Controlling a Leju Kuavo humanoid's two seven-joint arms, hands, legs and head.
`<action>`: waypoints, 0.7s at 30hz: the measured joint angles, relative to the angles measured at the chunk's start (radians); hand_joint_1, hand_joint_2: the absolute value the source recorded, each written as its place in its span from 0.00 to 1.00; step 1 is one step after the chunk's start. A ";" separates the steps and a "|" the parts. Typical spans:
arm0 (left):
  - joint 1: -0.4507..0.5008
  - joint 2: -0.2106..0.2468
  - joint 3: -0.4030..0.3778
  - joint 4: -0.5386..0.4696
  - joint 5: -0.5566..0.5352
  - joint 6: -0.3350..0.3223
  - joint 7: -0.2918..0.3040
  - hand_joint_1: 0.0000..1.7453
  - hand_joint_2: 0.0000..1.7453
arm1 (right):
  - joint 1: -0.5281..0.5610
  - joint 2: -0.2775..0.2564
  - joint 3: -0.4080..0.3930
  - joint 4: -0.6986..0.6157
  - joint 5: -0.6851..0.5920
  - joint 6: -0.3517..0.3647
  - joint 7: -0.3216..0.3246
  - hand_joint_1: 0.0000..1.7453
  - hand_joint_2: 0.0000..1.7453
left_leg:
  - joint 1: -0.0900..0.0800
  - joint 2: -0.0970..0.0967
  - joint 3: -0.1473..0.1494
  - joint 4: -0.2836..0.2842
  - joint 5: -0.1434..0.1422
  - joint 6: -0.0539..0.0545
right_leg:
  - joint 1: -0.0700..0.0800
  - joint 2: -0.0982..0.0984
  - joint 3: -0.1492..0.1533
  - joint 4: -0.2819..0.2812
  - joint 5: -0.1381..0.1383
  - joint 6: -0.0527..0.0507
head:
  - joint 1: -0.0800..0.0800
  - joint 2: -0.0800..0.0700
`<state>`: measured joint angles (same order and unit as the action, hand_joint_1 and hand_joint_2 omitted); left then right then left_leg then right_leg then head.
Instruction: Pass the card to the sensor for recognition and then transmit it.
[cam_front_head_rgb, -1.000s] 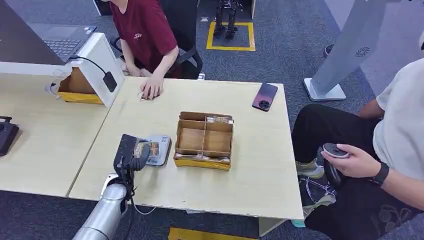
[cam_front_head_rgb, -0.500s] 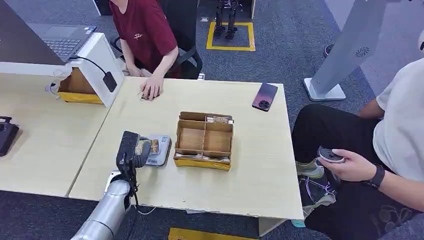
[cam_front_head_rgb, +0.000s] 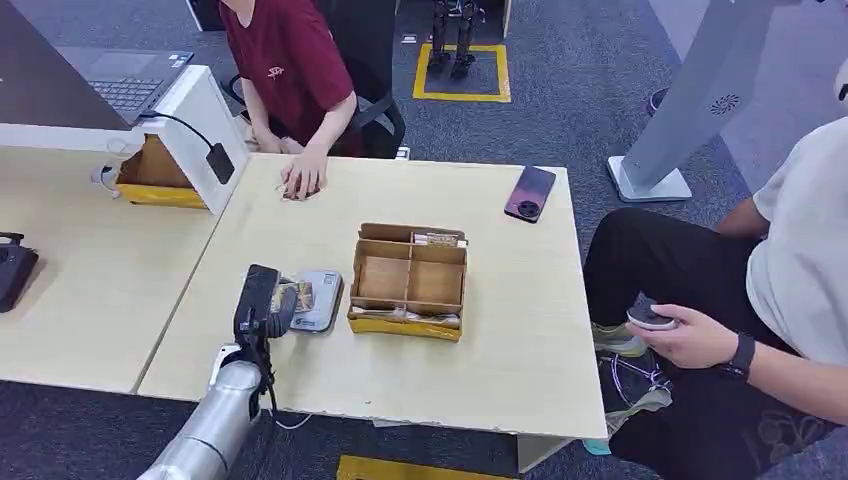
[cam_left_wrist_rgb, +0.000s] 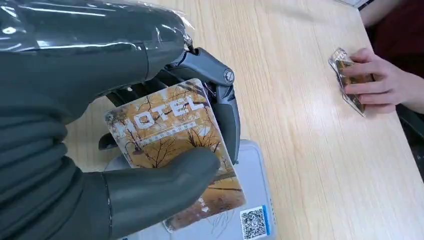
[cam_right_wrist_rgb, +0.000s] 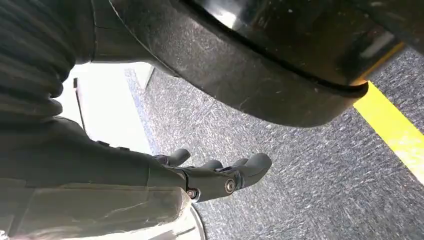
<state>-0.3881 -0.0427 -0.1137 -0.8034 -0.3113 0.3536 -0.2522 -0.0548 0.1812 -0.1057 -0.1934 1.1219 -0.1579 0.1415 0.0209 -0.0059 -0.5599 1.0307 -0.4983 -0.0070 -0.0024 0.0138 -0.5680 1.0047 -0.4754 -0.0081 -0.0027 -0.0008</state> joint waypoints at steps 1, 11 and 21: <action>-0.001 0.000 0.000 0.003 0.000 0.000 0.000 1.00 1.00 | 0.000 0.000 0.000 0.000 0.000 0.000 0.000 0.00 1.00 | 0.000 0.000 0.000 0.000 0.000 0.000 | 0.000 0.000 0.000 0.000 0.000 0.000 | 0.000 0.000; -0.018 -0.006 0.000 0.056 -0.112 0.087 0.021 1.00 1.00 | -0.003 0.000 0.000 0.000 0.012 0.006 -0.001 0.00 1.00 | 0.000 0.000 0.000 0.000 0.000 0.000 | 0.000 0.000 0.000 0.000 0.000 0.000 | 0.000 0.000; -0.031 -0.007 0.003 0.112 -0.212 0.167 0.044 1.00 1.00 | -0.008 0.001 0.000 0.000 0.019 0.010 -0.005 0.00 1.00 | 0.000 0.000 0.000 0.000 0.000 -0.001 | 0.000 0.000 0.001 0.000 0.000 0.000 | 0.000 0.000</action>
<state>-0.4189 -0.0496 -0.1110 -0.6912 -0.5231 0.5208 -0.2082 -0.0633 0.1820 -0.1057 -0.1938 1.1410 -0.1480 0.1370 0.0209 -0.0059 -0.5594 1.0307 -0.4979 -0.0075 -0.0024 0.0139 -0.5673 1.0048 -0.4753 -0.0082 -0.0023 -0.0008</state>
